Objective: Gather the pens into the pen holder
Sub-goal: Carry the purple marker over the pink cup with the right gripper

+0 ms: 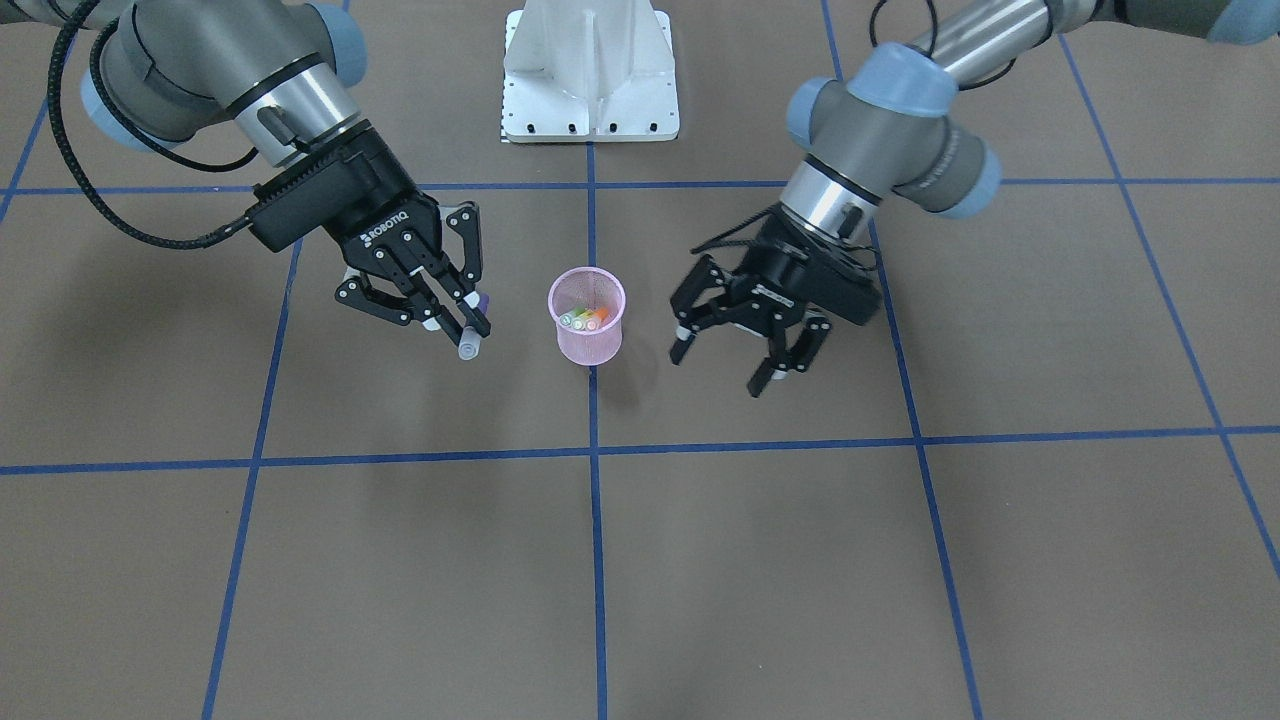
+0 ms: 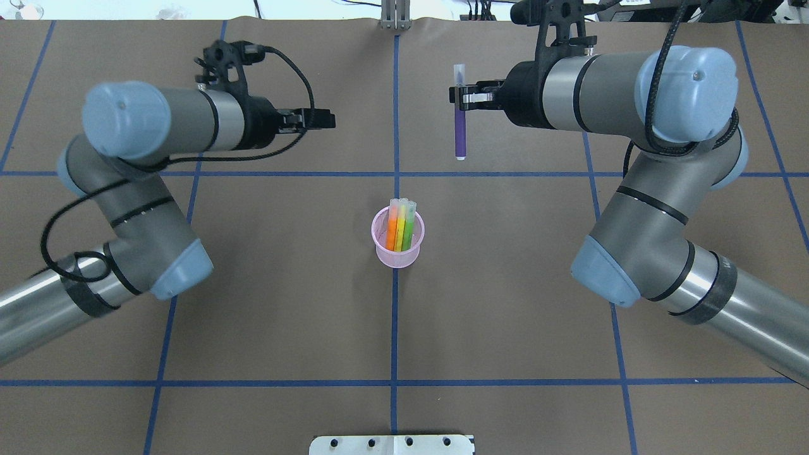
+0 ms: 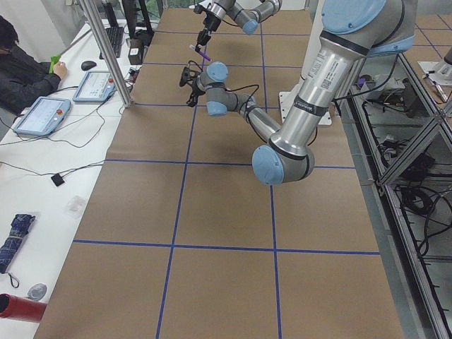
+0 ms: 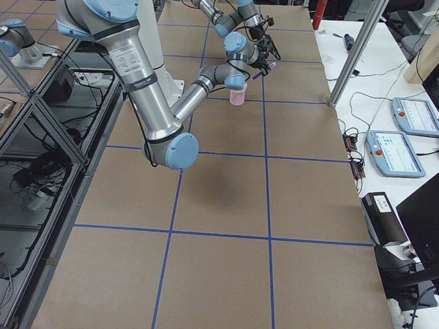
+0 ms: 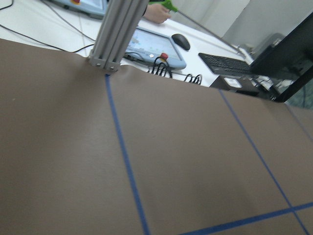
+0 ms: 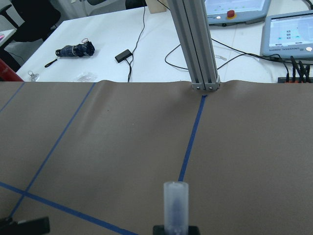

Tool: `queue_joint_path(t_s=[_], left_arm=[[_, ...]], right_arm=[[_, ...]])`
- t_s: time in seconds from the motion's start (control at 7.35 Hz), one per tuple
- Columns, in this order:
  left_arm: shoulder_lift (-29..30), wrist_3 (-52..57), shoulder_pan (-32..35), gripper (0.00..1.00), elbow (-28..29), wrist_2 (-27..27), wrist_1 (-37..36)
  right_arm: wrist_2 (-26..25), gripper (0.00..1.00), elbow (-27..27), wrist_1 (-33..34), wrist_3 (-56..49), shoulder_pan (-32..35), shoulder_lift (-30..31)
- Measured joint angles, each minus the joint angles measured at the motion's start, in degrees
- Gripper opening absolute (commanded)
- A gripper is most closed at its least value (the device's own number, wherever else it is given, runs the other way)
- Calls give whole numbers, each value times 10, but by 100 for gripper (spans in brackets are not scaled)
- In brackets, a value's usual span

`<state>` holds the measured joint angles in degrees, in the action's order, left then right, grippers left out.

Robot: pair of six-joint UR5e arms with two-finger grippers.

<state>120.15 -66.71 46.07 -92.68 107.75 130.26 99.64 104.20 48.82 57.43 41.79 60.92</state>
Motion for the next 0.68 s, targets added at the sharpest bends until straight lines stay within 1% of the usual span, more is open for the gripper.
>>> queue_joint_path(t_s=[0.14,0.27,0.41,0.54,0.68], left_arm=[[-8,35,57,99,-4,83,-63],[-25,82,91,99,-5,123,-92],[-43,134,109,99,-4,139,-109],[-57,173,118,99,-4,145,-127],[-63,193,122,99,-2,145,-141]], right_arm=[[-17,0,-3,-33,-2,-20,0],[-62,0,-6,-61,-7,-54,0],[-114,0,-8,-76,-32,-91,0],[-143,0,-12,-82,-65,-116,0],[-156,0,-21,-84,-84,-130,-4]])
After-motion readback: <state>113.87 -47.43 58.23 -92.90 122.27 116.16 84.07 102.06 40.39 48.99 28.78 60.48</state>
